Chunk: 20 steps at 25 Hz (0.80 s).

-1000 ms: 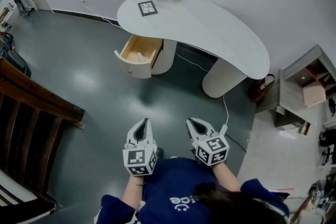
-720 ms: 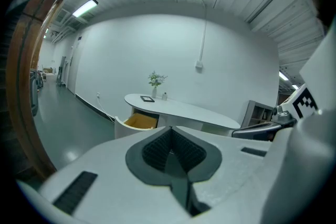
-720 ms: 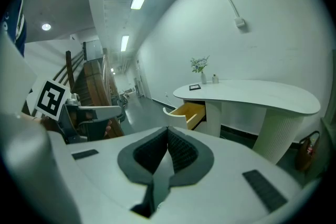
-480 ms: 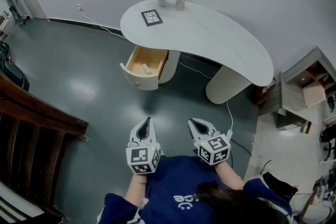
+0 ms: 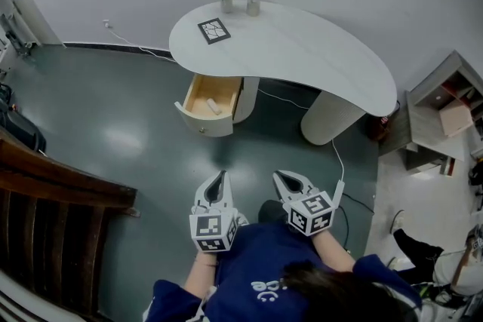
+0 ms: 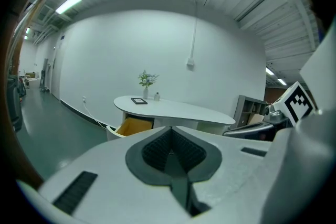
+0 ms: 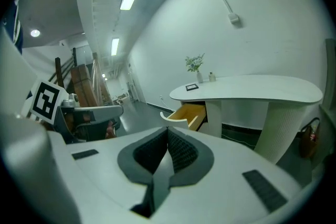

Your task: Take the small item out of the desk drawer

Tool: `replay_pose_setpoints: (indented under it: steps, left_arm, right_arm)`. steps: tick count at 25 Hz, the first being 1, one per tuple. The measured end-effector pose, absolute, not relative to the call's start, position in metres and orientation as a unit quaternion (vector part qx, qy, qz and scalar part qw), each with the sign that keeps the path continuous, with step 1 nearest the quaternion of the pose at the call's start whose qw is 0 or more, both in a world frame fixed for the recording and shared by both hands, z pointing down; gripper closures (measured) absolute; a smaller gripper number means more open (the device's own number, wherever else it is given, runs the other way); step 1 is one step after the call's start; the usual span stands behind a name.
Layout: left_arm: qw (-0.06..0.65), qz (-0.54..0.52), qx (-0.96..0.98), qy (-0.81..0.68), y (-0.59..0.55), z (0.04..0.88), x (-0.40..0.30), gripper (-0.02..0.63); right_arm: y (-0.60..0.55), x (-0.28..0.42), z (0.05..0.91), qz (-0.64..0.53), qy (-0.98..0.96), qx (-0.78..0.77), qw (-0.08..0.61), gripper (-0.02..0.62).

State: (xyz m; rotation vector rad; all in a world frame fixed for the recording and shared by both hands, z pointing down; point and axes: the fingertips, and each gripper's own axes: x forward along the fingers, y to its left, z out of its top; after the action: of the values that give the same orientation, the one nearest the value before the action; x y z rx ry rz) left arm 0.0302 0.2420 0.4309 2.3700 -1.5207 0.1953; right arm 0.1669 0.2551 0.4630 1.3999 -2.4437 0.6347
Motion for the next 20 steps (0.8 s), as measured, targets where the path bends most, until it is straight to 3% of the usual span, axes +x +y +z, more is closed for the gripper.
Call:
replay_pose_setpoints:
  steps: [20]
  left_arm:
    - [0.169, 0.082, 0.760, -0.622, 0.166, 0.439, -0.015, 0.601]
  right_arm:
    - [0.136, 0.131, 0.478, 0.240, -0.876, 0.399, 0.126, 0.588]
